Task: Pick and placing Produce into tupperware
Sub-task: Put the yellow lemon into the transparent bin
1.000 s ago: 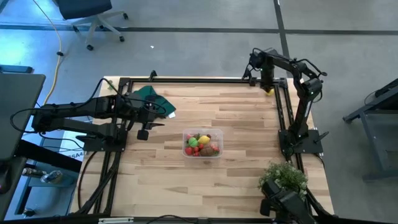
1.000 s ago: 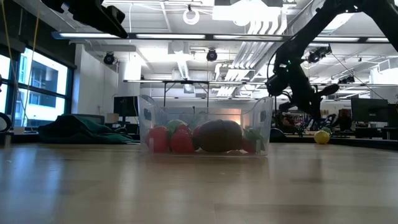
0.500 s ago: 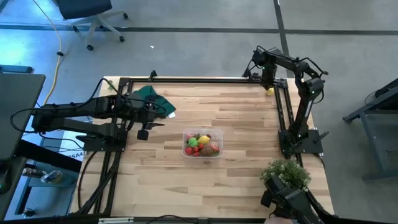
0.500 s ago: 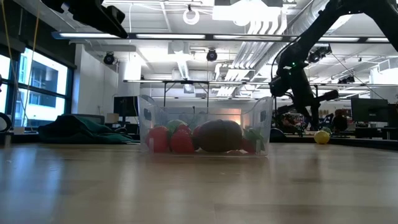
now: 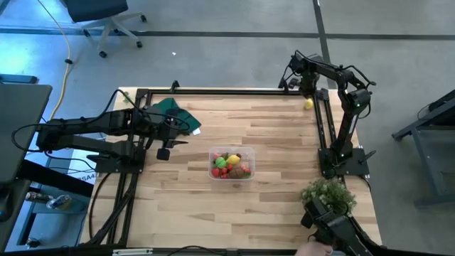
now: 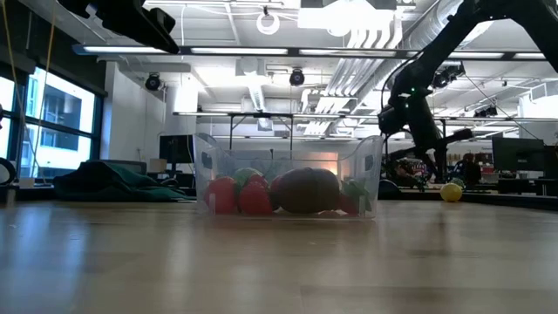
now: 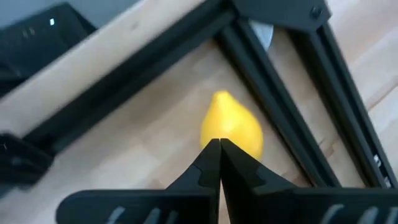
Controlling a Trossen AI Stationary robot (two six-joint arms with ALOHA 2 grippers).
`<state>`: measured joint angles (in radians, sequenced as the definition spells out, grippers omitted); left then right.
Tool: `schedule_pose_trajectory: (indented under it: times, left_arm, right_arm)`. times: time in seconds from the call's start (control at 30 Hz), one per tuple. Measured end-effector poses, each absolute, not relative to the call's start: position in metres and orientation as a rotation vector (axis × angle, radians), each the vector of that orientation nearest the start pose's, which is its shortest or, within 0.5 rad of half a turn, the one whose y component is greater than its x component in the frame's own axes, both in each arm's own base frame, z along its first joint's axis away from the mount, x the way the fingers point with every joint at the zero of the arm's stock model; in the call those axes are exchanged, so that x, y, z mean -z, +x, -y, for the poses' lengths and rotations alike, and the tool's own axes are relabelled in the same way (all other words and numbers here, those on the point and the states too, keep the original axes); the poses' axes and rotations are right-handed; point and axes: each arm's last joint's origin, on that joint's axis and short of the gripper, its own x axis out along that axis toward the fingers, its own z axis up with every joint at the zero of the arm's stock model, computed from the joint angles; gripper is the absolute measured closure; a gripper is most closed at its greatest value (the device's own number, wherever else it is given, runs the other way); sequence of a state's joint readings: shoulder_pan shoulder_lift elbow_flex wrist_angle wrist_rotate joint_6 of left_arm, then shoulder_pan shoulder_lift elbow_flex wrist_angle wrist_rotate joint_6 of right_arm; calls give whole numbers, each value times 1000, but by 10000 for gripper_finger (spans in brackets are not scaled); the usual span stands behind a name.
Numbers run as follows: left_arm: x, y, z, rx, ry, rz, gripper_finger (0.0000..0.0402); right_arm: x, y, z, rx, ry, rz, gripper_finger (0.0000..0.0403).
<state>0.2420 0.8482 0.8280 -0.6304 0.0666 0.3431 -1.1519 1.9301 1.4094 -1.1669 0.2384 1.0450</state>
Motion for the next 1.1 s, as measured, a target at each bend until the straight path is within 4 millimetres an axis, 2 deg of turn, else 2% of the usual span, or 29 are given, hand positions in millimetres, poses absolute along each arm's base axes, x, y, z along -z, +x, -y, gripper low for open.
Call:
schedule_pose_trajectory:
  times: [0.3, 0.6, 1.1]
  left_arm:
    - [-298, 164, -38, -57, 230, -664, 279]
    - [-298, 164, -39, -57, 230, -664, 279]
    - [-298, 164, -38, -57, 230, -664, 279]
  right_arm:
    - [-185, 132, 321, 2012, 1355, -914, 403]
    - [-172, 140, 318, 2046, 1272, -1031, 403]
    - [-170, 143, 314, 2050, 1269, -1066, 403]
